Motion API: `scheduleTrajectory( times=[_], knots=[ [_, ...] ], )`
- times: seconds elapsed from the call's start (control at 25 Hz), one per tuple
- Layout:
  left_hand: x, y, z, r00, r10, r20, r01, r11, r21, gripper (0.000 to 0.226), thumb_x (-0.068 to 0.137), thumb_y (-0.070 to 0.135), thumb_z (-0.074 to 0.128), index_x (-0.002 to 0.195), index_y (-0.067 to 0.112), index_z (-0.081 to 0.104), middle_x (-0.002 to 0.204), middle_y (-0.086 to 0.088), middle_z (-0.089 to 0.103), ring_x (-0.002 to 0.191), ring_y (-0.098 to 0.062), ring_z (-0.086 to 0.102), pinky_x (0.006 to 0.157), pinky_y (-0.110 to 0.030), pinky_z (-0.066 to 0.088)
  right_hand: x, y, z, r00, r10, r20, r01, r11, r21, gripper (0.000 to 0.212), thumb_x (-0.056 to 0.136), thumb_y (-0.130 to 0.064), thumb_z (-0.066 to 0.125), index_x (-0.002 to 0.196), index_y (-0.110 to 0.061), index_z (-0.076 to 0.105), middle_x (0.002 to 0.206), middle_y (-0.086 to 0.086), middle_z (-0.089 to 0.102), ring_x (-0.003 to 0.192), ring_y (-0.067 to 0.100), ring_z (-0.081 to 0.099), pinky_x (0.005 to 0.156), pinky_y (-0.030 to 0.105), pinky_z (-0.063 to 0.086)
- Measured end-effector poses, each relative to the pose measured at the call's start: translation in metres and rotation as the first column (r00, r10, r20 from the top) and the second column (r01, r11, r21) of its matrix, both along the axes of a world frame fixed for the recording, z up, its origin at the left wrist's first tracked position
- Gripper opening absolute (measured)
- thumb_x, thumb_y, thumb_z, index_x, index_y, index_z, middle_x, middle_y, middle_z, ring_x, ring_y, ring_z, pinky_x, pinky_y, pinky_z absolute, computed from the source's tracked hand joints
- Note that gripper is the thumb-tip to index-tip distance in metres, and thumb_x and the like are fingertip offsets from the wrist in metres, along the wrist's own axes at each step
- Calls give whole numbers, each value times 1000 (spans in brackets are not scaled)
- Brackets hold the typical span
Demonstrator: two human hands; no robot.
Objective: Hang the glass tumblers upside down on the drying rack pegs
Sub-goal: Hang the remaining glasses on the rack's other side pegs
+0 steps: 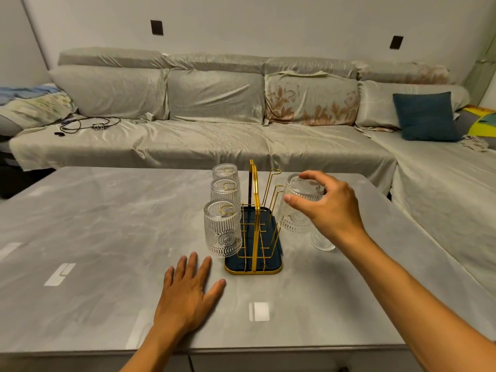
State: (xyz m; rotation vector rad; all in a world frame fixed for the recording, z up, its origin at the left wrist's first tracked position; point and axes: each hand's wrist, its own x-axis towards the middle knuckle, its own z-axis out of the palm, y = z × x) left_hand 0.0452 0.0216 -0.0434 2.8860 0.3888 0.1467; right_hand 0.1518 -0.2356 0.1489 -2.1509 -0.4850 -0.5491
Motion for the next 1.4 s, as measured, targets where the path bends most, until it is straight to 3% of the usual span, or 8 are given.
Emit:
scheduleTrajectory(
  times=[0.84, 1.0, 1.12, 1.2, 1.28, 1.32, 1.4],
  knots=[
    [-4, -1, 3, 1000, -14, 5, 14, 1000, 1, 83, 78, 81, -3, 149, 38, -7, 161, 2, -14, 146, -19, -16, 116, -42, -13, 2, 9, -55, 995, -7, -99, -3, 995, -99, 51, 71, -45, 76, 115, -29, 55, 114, 0, 63, 105, 24, 50, 75, 34, 49],
    [-4, -2, 4, 1000, -16, 8, 16, 1000, -1, 83, 78, 80, -2, 150, 37, -6, 161, 1, -12, 147, -19, -15, 116, -42, -11, 1, 8, -58, 987, 25, -159, -37, 997, -70, 66, 69, -47, 77, 124, -29, 45, 123, 0, 57, 110, 25, 50, 83, 43, 52],
    [-4, -1, 4, 1000, -15, 3, 15, 1000, 4, 85, 77, 81, -4, 150, 37, -6, 162, 1, -11, 147, -19, -14, 117, -42, -10, 2, -9, -63, 972, 97, -215, -82, 994, 76, 83, 65, -57, 76, 134, -36, 35, 130, -6, 49, 110, 15, 51, 82, 37, 51],
    [-3, -1, 4, 1000, -13, 5, 13, 1000, 6, 86, 75, 82, -6, 150, 38, -6, 162, 1, -12, 147, -19, -14, 117, -42, -10, 3, -28, -75, 985, 8, -173, 44, 955, 294, 75, 68, -59, 73, 131, -40, 37, 128, -11, 50, 103, 9, 55, 72, 26, 49],
    [-3, -1, 4, 1000, -14, 6, 14, 1000, 6, 86, 75, 81, -5, 150, 38, -6, 162, 1, -12, 147, -19, -14, 117, -42, -10, 11, -47, -96, 953, -193, -234, 283, 843, 457, 69, 73, -45, 74, 130, -39, 36, 131, -5, 51, 103, 17, 59, 70, 26, 45],
    [-3, -2, 4, 1000, -14, 5, 14, 1000, 7, 86, 75, 81, -5, 150, 38, -6, 162, 1, -11, 147, -19, -14, 117, -42, -10, 16, -54, -106, 909, -269, -319, 395, 799, 453, 72, 74, -36, 75, 132, -38, 33, 135, -1, 49, 107, 23, 58, 73, 29, 45],
    [-4, -3, 4, 1000, -12, 8, 12, 1000, 11, 85, 76, 81, -4, 150, 39, -5, 162, 2, -11, 147, -19, -13, 117, -42, -10, 29, -58, -125, 845, -272, -461, 453, 821, 347, 88, 71, -23, 78, 139, -32, 25, 141, 5, 43, 116, 29, 51, 84, 37, 45]
  ],
)
